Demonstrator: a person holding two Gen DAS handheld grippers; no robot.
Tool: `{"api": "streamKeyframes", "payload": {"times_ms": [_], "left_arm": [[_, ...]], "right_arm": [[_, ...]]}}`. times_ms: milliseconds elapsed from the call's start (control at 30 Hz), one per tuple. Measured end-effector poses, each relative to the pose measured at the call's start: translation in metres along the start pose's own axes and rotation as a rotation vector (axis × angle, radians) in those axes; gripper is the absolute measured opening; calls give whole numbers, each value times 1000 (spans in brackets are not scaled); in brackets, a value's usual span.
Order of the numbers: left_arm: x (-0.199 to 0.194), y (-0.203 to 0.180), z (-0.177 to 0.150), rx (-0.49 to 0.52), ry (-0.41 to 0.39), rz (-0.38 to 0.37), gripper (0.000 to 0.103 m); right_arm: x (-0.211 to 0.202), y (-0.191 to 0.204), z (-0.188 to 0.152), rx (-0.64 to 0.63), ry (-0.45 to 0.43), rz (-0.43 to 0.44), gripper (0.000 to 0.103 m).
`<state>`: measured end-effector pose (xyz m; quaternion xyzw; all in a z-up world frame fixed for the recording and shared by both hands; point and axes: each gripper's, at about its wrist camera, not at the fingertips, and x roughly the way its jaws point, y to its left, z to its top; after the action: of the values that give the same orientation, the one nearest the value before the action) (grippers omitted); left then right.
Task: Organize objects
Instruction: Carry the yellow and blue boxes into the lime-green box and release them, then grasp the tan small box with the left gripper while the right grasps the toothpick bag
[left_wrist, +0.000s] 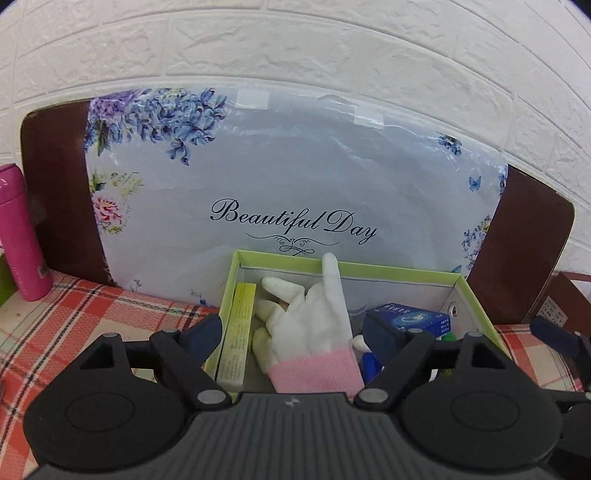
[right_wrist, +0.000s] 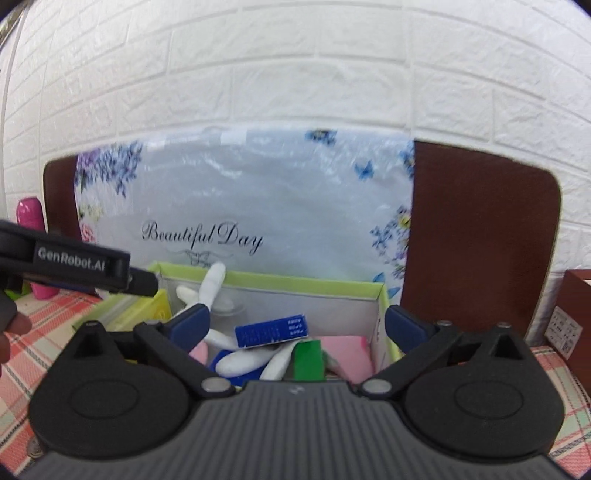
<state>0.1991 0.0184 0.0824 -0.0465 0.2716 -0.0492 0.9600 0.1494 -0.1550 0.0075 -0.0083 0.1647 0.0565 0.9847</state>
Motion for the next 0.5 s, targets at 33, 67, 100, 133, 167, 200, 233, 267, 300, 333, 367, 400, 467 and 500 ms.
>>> {"api": "streamKeyframes", "payload": {"times_ms": [33, 67, 100, 133, 167, 200, 233, 267, 300, 333, 367, 400, 467, 500], "left_arm": [[-7, -3, -2, 10, -5, 7, 86], [-15, -5, -5, 19, -14, 7, 86], [-23, -7, -8, 24, -19, 5, 86], [-29, -9, -11, 26, -20, 1, 86], [-35, -11, -14, 26, -20, -4, 86], [-41, -12, -17, 28, -19, -9, 86], [-47, -14, -21, 30, -20, -14, 86], [-52, -15, -25, 34, -22, -18, 86], [-59, -16, -29, 37, -26, -23, 86], [-65, -16, -34, 39, -30, -31, 86], [-71, -16, -39, 39, -32, -42, 86], [-77, -14, -44, 35, -31, -52, 86], [-87, -12, -56, 24, -25, -72, 86], [-91, -10, -63, 19, -20, -82, 86]], "right_arm": [[-7, -2, 1, 8, -7, -1, 103], [-15, -4, 2, 18, -12, -2, 103], [-23, -6, 2, 31, -18, -3, 103], [-30, -8, 2, 43, -24, -2, 103], [-37, -9, 1, 53, -28, 0, 103], [-45, -11, 0, 62, -31, 0, 103], [-52, -12, -1, 69, -35, 0, 103], [-59, -13, -2, 72, -38, -1, 103], [-67, -14, -3, 73, -41, -1, 103], [-73, -14, -5, 73, -44, 0, 103], [-81, -14, -7, 73, -47, 0, 103], [-87, -15, -9, 73, -47, 0, 103], [-101, -16, -14, 77, -48, 3, 103], [-107, -16, -18, 77, -47, 6, 103]]}}
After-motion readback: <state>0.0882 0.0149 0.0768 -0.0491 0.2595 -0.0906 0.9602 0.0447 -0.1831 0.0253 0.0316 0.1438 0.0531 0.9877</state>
